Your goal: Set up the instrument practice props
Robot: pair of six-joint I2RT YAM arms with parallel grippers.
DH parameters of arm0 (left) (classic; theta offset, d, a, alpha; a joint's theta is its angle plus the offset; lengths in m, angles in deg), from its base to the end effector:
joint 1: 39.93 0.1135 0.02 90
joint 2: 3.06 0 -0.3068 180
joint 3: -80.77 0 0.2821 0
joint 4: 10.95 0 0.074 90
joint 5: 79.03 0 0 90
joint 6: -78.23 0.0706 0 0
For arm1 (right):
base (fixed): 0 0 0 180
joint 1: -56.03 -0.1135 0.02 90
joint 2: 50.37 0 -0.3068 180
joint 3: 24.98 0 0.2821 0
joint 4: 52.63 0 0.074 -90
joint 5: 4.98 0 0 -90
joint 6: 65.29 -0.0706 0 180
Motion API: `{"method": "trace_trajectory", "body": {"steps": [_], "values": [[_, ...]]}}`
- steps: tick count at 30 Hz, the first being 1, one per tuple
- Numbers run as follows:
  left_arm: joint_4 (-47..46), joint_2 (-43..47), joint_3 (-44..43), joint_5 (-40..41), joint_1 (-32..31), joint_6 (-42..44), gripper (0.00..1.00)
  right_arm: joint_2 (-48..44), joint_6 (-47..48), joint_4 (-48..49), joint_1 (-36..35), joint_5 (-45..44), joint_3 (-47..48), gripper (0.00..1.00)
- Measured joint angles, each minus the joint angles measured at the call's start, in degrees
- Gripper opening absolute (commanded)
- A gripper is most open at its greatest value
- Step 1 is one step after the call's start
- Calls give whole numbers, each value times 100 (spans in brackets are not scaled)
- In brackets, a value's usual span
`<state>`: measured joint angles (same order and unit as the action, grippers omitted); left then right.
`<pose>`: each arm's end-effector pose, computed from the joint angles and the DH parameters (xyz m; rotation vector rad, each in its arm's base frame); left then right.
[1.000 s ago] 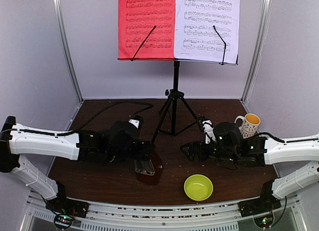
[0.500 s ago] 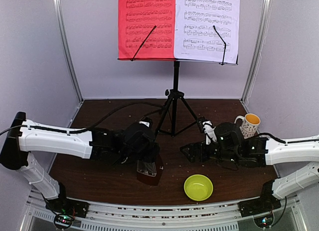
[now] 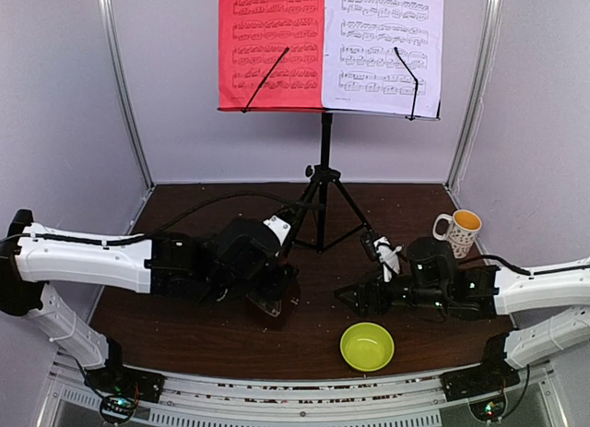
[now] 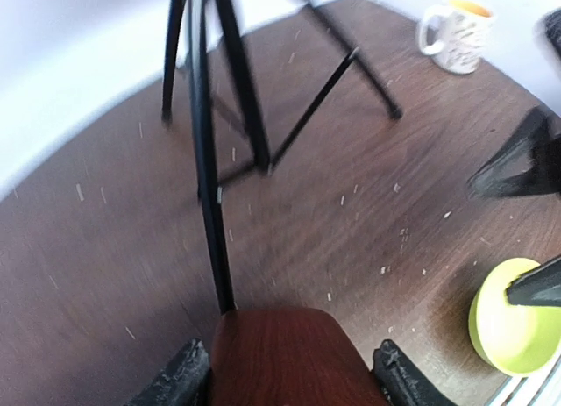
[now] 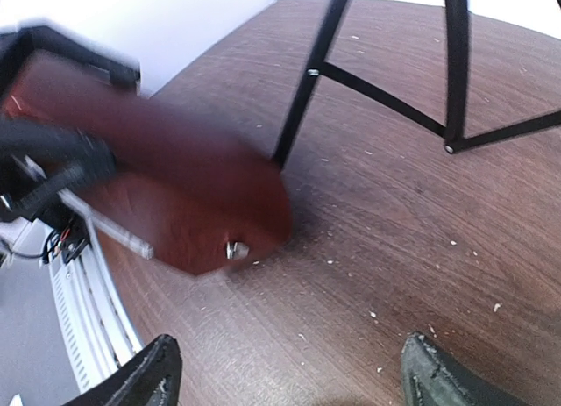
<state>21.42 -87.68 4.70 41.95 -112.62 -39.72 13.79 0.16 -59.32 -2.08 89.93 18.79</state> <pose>0.1453 -0.3442 0.2889 0.5732 2.1159 -0.3794 0.1424 0.2403 0.2256 -0.6870 2.0794 0.9550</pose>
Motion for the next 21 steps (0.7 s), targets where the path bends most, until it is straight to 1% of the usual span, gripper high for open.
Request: {"method": "trace_trajectory", "body": {"steps": [6,11,15,21], "values": [[-39,81,-778,387,-299,1464,0,-177,227,503,0,339,-260,76],[-61,127,-1102,710,-575,2509,0,-57,350,992,0,575,-299,69],[-50,127,-1156,831,-702,2907,0,181,372,1241,-2,688,-289,63],[-66,127,-1176,916,-719,2975,0,490,315,1554,-4,800,-136,56]]}}
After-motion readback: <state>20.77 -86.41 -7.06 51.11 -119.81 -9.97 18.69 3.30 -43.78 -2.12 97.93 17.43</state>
